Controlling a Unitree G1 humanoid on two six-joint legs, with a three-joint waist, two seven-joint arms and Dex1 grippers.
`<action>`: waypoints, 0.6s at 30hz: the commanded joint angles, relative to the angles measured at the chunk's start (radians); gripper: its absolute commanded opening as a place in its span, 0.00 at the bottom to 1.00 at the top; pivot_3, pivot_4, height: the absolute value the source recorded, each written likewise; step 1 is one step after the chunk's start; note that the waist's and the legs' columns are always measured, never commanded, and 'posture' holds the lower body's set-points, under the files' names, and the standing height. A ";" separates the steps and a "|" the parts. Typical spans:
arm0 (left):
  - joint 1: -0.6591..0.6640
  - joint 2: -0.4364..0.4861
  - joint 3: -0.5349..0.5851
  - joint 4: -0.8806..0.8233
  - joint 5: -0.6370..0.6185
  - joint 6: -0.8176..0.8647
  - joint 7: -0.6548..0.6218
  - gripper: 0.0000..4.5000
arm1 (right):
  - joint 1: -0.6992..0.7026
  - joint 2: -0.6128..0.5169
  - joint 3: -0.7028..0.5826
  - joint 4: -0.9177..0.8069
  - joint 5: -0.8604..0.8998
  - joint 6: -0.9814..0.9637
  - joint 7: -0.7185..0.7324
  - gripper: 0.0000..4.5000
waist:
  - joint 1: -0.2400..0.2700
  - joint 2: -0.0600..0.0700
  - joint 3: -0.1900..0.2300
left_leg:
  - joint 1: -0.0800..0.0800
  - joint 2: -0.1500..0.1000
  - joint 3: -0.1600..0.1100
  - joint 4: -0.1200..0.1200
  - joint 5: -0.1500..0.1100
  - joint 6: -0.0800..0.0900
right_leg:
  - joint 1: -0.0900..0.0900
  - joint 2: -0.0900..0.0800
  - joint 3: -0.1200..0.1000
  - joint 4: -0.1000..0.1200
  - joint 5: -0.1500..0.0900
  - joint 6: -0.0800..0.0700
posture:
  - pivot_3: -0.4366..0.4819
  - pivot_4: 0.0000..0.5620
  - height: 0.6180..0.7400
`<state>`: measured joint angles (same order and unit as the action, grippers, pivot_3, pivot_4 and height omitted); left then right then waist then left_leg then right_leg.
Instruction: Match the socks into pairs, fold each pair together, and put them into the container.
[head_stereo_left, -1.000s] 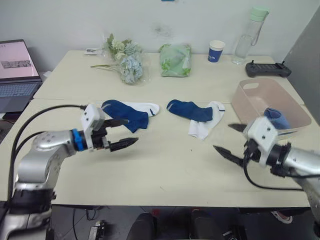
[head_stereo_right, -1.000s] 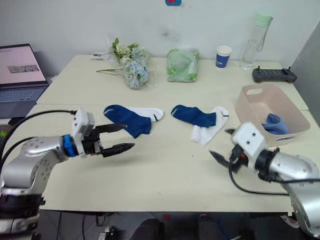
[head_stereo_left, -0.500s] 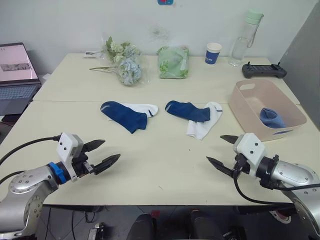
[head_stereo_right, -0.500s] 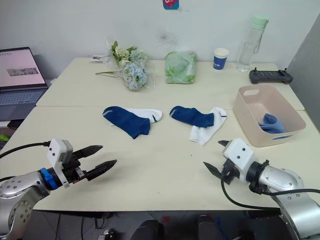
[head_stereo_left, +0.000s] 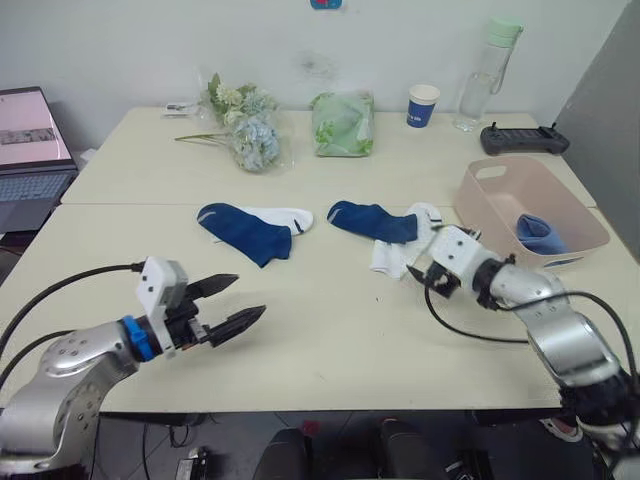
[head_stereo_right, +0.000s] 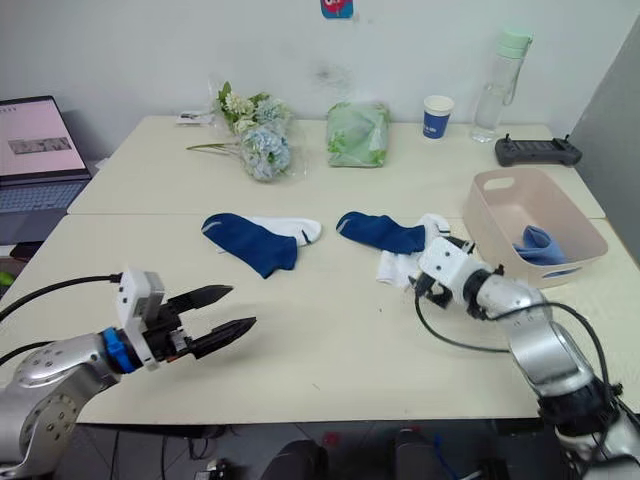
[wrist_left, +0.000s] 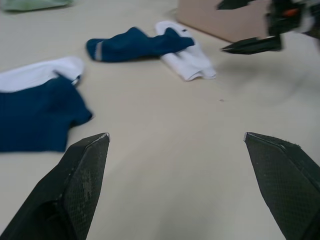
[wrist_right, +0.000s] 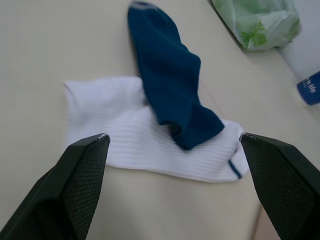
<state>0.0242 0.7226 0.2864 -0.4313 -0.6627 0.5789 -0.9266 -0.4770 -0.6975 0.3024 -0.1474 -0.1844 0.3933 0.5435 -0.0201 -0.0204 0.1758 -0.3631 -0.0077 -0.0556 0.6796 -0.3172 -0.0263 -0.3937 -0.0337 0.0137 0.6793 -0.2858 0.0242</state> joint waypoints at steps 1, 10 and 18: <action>-0.060 0.026 -0.026 -0.035 -0.036 0.012 -0.023 1.00 | -0.068 -0.004 0.044 0.110 -0.108 -0.153 -0.025 1.00 | -0.001 0.000 0.000 | 0.000 0.000 0.000 0.000 0.000 0.000 | 0.000 0.000 0.000 0.000 0.000 0.000 | 0.48 0.27 1.00; -0.130 0.019 -0.078 0.012 -0.020 -0.022 -0.049 1.00 | -0.226 0.106 0.090 0.440 -0.218 -0.379 -0.088 1.00 | -0.013 0.000 0.000 | 0.000 0.001 0.004 -0.001 0.000 0.000 | -0.003 0.000 0.002 0.001 0.000 0.000 | 0.48 0.27 1.00; -0.144 0.021 -0.092 0.021 -0.006 -0.023 -0.033 1.00 | -0.271 0.158 0.086 0.535 -0.240 -0.452 -0.077 0.46 | -0.012 0.000 0.000 | -0.001 0.001 0.004 -0.001 0.000 0.000 | -0.003 0.000 0.002 0.001 0.000 0.000 | 0.48 0.27 1.00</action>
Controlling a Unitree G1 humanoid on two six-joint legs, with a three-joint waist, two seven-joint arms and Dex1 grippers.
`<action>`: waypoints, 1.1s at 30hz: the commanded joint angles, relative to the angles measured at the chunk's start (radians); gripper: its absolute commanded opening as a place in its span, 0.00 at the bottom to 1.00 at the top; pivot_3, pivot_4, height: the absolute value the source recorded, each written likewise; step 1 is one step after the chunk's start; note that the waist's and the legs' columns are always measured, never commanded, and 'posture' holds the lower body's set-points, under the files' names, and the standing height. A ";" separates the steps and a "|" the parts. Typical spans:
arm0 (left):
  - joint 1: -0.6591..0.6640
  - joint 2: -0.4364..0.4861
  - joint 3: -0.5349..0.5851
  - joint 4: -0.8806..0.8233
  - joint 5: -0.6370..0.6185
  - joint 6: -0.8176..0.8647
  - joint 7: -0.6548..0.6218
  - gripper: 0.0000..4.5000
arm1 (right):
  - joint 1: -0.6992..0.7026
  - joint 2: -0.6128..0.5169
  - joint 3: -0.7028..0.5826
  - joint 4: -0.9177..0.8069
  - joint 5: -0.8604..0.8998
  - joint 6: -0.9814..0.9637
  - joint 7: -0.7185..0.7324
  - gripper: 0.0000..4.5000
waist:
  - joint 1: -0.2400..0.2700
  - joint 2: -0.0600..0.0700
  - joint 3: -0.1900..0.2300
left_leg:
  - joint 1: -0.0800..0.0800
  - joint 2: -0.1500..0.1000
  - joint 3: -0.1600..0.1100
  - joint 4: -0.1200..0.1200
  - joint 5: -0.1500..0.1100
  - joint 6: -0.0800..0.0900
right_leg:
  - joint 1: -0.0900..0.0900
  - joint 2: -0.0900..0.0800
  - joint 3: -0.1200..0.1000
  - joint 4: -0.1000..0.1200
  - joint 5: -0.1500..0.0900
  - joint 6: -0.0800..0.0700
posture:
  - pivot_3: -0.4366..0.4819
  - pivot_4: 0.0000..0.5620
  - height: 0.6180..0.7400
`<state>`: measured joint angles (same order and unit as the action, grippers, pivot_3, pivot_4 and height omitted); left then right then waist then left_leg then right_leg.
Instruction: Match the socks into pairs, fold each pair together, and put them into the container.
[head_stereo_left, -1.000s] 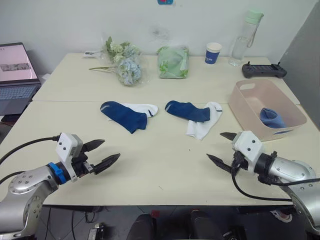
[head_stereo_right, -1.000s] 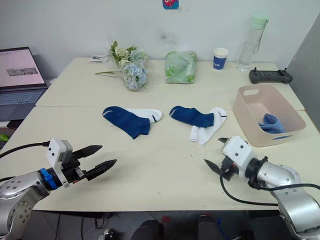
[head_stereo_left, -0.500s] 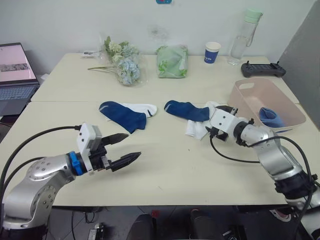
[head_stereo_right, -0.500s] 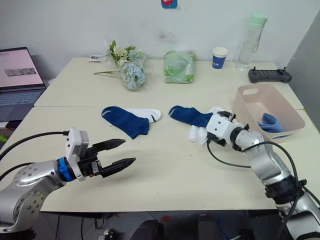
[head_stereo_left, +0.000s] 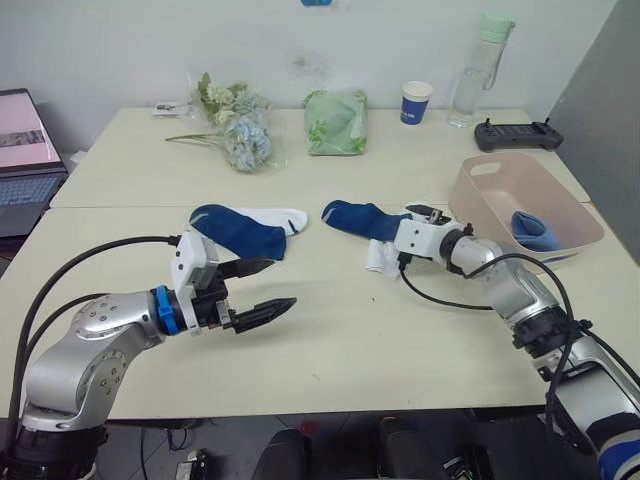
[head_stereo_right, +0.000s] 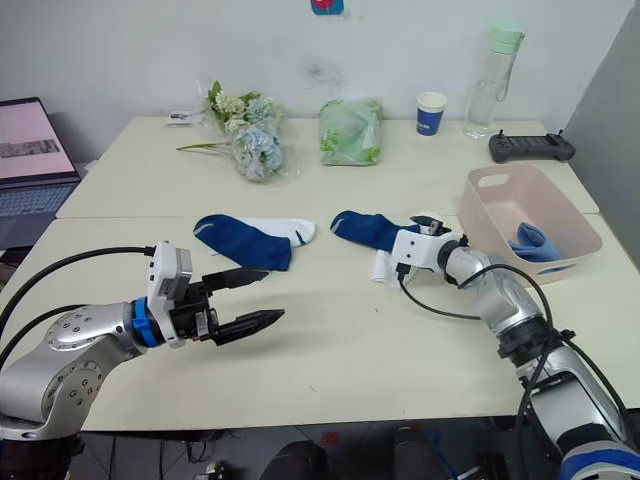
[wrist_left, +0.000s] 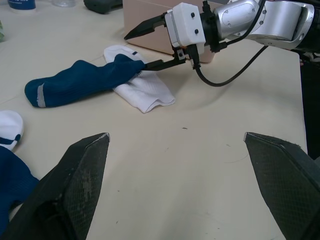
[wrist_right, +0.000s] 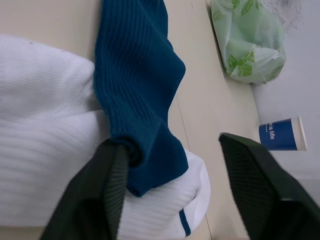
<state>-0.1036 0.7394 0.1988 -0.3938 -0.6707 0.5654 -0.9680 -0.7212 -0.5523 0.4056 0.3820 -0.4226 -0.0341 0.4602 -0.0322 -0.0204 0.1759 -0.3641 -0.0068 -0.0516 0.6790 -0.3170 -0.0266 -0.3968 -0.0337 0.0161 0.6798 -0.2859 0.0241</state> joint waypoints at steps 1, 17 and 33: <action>-0.017 0.004 -0.005 -0.017 0.003 -0.009 0.010 1.00 | -0.029 0.016 -0.019 0.011 -0.002 -0.028 0.007 0.39 | 0.000 0.000 0.000 | 0.000 0.000 0.000 0.000 0.000 0.000 | 0.000 0.000 0.000 0.000 0.000 0.000 | 0.48 0.27 1.00; -0.036 0.061 0.020 0.039 0.067 -0.027 0.027 1.00 | 0.066 0.011 -0.120 -0.440 0.228 0.222 0.306 0.01 | 0.001 0.000 0.000 | 0.000 0.000 -0.001 0.000 0.000 0.000 | -0.001 0.000 -0.001 0.000 0.000 0.000 | 0.48 0.27 1.00; -0.018 0.168 0.055 0.165 0.091 -0.063 -0.109 1.00 | 0.096 0.346 -0.520 -0.916 1.076 1.649 0.266 0.01 | 0.008 0.001 0.000 | -0.001 -0.001 -0.006 -0.001 0.000 0.001 | -0.001 -0.001 -0.004 0.000 0.001 -0.001 | 0.48 0.27 1.00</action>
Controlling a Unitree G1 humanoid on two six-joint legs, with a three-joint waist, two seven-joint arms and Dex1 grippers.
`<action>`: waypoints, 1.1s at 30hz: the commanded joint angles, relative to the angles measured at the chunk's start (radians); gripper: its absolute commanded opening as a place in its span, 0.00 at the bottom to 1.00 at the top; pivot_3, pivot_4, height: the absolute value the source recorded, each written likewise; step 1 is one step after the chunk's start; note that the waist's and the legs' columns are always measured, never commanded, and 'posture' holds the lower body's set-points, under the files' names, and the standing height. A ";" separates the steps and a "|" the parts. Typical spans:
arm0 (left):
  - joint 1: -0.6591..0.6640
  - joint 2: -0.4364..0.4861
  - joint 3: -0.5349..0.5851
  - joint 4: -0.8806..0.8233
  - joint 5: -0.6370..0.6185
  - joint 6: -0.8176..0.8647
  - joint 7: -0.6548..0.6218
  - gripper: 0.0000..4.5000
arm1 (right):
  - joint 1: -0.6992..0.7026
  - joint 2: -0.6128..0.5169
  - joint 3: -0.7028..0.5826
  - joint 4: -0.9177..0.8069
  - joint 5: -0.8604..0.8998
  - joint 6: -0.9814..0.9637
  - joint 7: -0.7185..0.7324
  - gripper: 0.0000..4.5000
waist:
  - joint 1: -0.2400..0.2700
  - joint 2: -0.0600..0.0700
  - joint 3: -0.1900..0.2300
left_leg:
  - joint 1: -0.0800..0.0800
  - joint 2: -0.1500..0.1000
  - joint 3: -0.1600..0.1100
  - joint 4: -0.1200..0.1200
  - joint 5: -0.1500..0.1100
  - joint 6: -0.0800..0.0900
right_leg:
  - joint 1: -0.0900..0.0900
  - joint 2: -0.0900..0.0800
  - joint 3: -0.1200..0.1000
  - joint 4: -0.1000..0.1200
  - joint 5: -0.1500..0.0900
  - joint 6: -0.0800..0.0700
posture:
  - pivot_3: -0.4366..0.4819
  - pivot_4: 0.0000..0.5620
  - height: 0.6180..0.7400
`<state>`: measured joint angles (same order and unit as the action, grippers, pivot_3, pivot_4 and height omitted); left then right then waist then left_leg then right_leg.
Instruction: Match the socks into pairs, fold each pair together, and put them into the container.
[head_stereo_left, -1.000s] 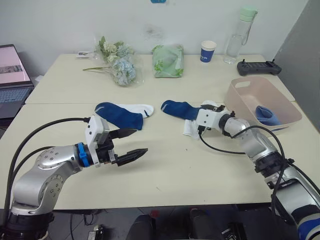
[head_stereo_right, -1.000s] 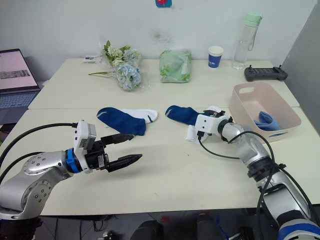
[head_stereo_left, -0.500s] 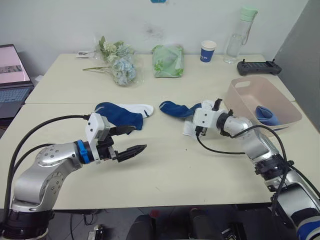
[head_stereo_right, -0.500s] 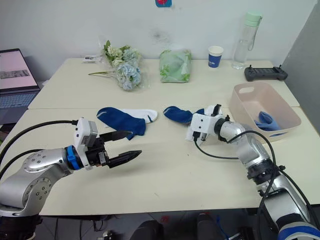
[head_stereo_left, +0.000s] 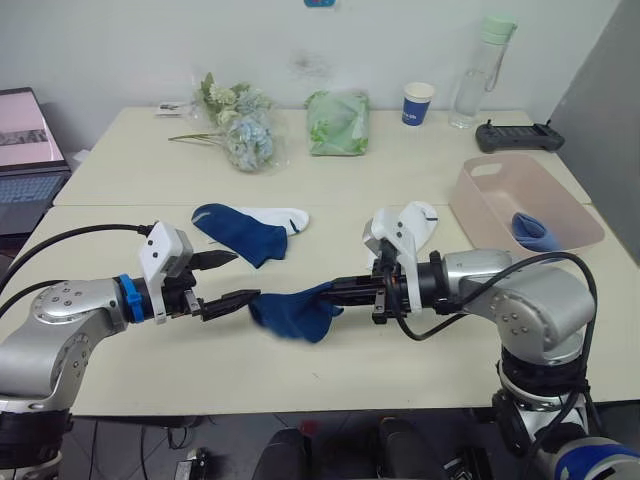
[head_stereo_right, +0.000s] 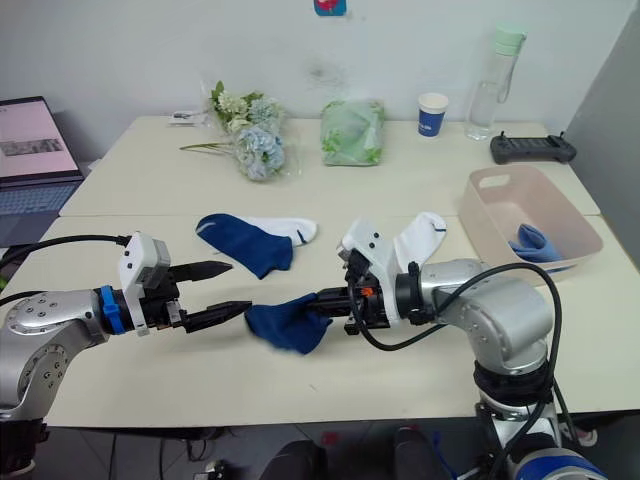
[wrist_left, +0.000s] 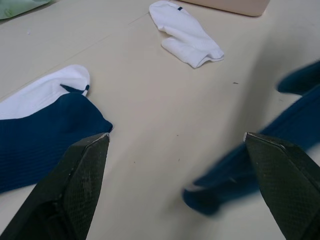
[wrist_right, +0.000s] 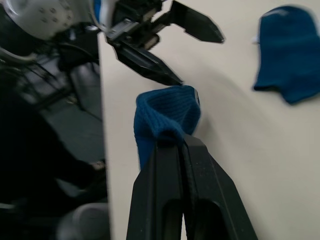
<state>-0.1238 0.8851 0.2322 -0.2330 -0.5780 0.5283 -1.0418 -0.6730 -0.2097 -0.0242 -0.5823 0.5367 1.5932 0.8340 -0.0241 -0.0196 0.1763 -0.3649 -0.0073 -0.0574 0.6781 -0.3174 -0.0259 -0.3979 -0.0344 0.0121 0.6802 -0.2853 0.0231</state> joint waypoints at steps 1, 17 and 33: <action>0.006 0.025 0.020 0.010 0.000 -0.031 -0.048 1.00 | 0.088 -0.004 -0.110 0.075 0.160 0.021 -0.157 0.01 | 0.001 -0.001 0.000 | 0.000 0.000 0.000 0.000 0.000 0.000 | 0.000 0.000 0.000 0.000 0.000 0.000 | 0.48 0.27 1.00; 0.051 -0.040 -0.120 0.063 0.018 0.122 -0.035 1.00 | 0.277 -0.139 -0.151 0.154 0.372 0.021 -0.519 0.01 | -0.010 0.000 0.000 | -0.003 0.001 0.004 -0.001 0.000 0.000 | -0.006 0.002 0.003 0.002 0.000 0.001 | 0.48 0.27 1.00; -0.026 -0.208 -0.294 -0.081 0.006 0.334 0.156 0.65 | 0.274 -0.142 -0.157 0.134 0.421 0.021 -0.589 0.00 | -0.005 -0.002 -0.001 | -0.004 0.000 0.004 0.000 0.000 0.000 | -0.005 0.001 0.003 0.001 0.000 0.001 | 0.48 0.27 1.00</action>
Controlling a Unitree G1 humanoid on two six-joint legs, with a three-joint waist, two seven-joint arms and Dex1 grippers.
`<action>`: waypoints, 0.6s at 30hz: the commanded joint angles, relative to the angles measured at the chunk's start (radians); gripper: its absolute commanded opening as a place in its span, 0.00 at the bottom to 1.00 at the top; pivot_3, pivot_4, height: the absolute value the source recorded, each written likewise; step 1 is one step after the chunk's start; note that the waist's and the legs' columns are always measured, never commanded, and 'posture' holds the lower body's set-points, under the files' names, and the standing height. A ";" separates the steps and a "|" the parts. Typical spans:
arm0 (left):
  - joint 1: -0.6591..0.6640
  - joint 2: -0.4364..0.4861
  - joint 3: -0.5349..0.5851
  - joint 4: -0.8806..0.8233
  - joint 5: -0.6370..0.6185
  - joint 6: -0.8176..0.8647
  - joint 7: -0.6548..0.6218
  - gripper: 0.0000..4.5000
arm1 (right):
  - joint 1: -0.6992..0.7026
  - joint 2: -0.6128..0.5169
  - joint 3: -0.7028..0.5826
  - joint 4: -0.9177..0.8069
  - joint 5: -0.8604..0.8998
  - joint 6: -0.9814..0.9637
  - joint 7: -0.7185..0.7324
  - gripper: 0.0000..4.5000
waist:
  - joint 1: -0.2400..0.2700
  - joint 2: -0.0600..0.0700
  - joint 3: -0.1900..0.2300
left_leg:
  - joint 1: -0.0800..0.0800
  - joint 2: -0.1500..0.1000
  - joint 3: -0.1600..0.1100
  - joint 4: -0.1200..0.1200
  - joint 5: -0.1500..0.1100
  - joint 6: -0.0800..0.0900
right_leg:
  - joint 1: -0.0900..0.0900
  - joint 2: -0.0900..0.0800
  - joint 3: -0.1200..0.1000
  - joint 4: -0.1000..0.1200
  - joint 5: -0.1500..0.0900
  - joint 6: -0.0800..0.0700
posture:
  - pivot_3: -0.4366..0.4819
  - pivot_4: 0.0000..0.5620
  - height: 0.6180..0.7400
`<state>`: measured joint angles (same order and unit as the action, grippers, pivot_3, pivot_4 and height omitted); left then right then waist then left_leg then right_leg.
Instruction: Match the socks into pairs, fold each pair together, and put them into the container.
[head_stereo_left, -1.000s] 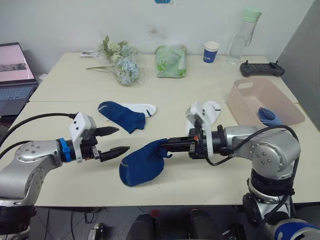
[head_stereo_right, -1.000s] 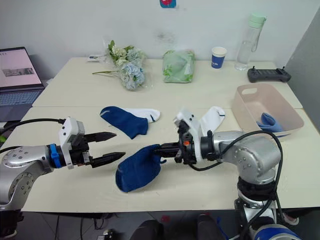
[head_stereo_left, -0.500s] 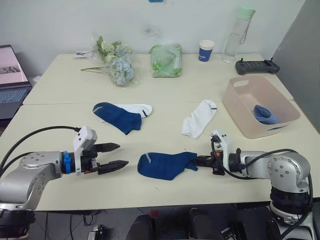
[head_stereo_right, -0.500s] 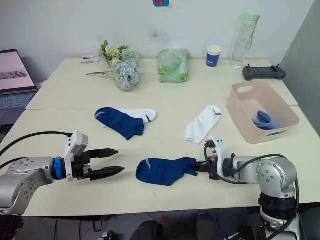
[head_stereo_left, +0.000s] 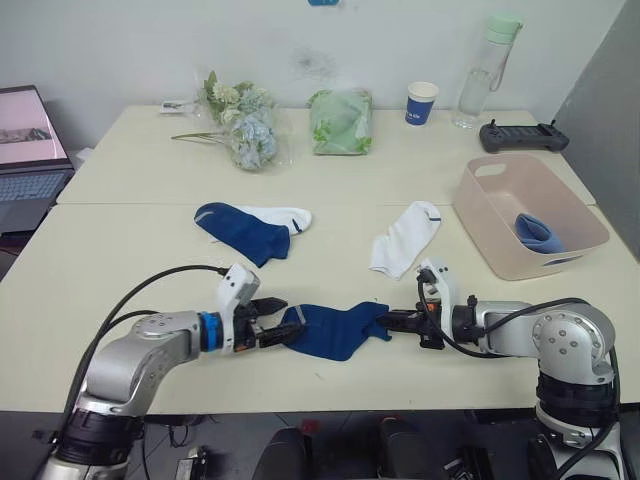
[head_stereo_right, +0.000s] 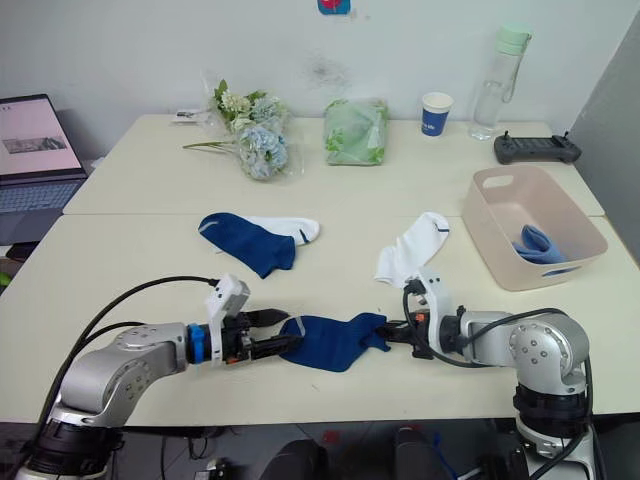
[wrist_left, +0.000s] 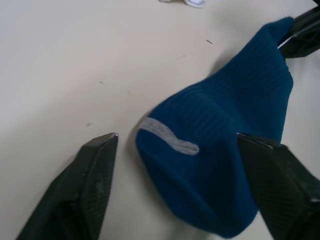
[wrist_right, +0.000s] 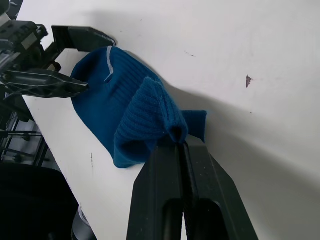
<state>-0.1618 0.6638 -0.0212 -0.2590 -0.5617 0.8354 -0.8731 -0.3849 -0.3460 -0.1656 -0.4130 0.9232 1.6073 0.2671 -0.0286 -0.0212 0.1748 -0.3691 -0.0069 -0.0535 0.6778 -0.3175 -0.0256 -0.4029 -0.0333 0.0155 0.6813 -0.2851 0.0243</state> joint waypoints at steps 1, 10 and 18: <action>0.014 0.017 -0.047 -0.062 -0.006 0.029 -0.010 0.58 | -0.014 -0.006 -0.017 -0.036 0.038 0.007 -0.024 0.00 | -0.001 0.000 0.000 | 0.000 0.000 0.000 0.000 0.000 0.000 | 0.000 0.000 0.000 0.000 0.000 0.000 | 0.48 0.27 1.00; 0.063 0.030 0.025 -0.079 -0.024 -0.029 -0.016 0.00 | 0.016 -0.060 -0.044 -0.028 0.184 0.007 -0.018 0.00 | 0.000 0.000 0.000 | 0.000 0.000 0.000 0.000 0.000 0.000 | 0.000 0.000 0.000 0.000 0.000 0.000 | 0.48 0.27 1.00; 0.183 0.168 0.134 -0.121 -0.082 -0.034 -0.133 0.00 | 0.085 -0.167 0.028 -0.014 0.471 0.007 -0.108 0.00 | -0.001 0.000 0.000 | 0.000 0.001 0.000 0.000 0.000 0.000 | 0.000 0.001 0.000 -0.001 0.000 0.000 | 0.48 0.27 1.00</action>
<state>0.0038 0.8081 0.0941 -0.3489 -0.6298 0.8124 -0.9744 -0.3184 -0.5097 -0.1437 -0.4124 1.3108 1.6065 0.2125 -0.0295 -0.0212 0.1750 -0.3692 -0.0058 -0.0536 0.6773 -0.3175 -0.0254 -0.4030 -0.0326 0.0152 0.6808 -0.2852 0.0242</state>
